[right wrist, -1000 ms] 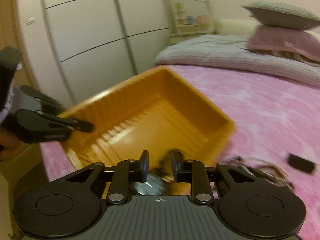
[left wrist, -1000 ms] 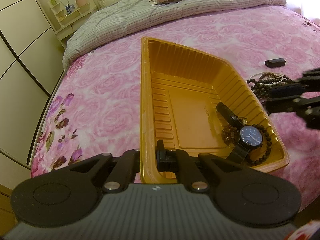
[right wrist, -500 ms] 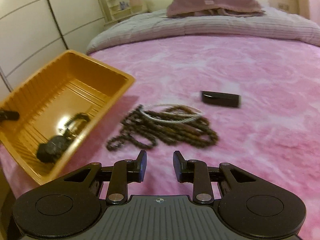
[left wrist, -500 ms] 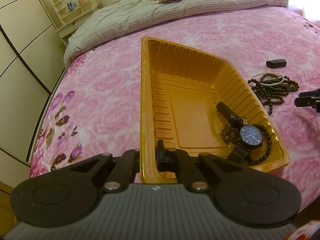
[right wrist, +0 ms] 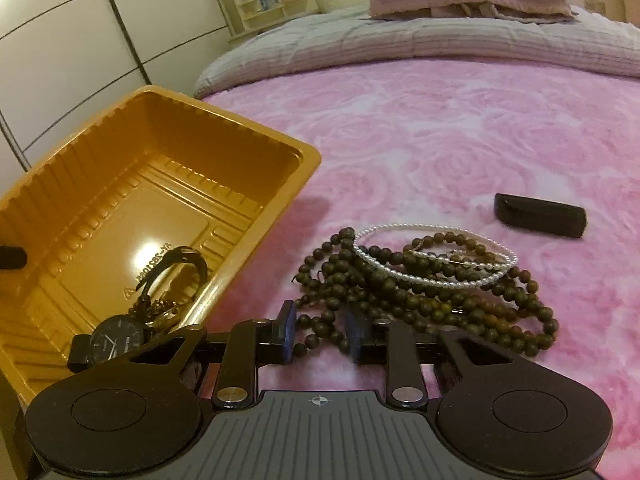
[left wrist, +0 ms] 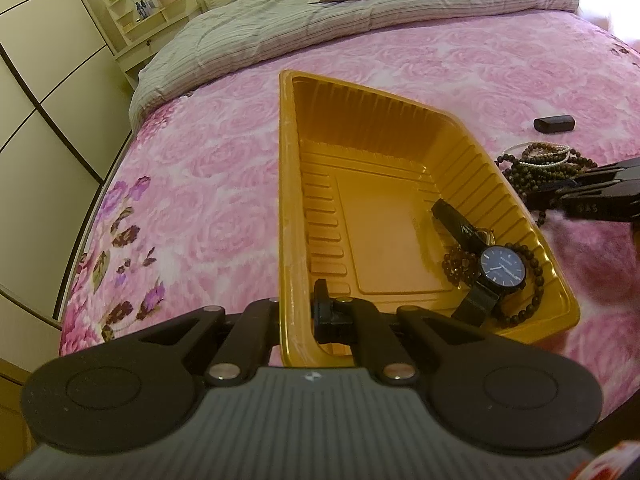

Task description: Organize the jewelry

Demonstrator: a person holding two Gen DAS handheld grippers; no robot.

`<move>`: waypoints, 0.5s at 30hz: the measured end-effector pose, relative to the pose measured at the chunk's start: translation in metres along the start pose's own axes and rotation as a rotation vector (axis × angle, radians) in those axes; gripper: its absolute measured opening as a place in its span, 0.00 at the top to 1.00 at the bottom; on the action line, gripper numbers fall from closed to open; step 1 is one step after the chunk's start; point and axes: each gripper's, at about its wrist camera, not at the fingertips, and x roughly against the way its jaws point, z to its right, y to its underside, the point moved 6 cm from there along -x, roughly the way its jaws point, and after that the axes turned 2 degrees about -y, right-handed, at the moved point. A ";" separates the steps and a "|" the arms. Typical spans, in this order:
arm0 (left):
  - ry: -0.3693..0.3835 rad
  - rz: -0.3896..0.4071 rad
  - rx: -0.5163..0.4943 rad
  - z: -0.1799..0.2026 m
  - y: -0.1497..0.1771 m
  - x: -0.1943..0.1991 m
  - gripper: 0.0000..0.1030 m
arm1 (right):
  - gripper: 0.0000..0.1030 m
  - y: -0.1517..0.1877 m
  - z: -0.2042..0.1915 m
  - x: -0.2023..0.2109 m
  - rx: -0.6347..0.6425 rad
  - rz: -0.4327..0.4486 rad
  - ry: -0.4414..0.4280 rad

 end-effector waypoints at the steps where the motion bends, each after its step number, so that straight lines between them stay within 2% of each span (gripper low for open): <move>1: 0.000 0.000 0.000 0.000 0.000 0.000 0.98 | 0.93 -0.001 0.001 0.006 0.002 0.003 0.001; 4: 0.000 0.000 0.001 0.000 0.000 0.000 0.98 | 0.93 -0.005 -0.005 0.032 0.045 0.019 -0.010; 7: -0.001 0.001 -0.002 0.000 0.000 0.000 0.98 | 0.93 -0.020 -0.013 0.065 0.136 0.070 -0.012; 15: -0.010 0.006 -0.021 0.002 -0.003 0.001 0.98 | 0.93 -0.095 -0.032 0.162 0.334 0.256 0.005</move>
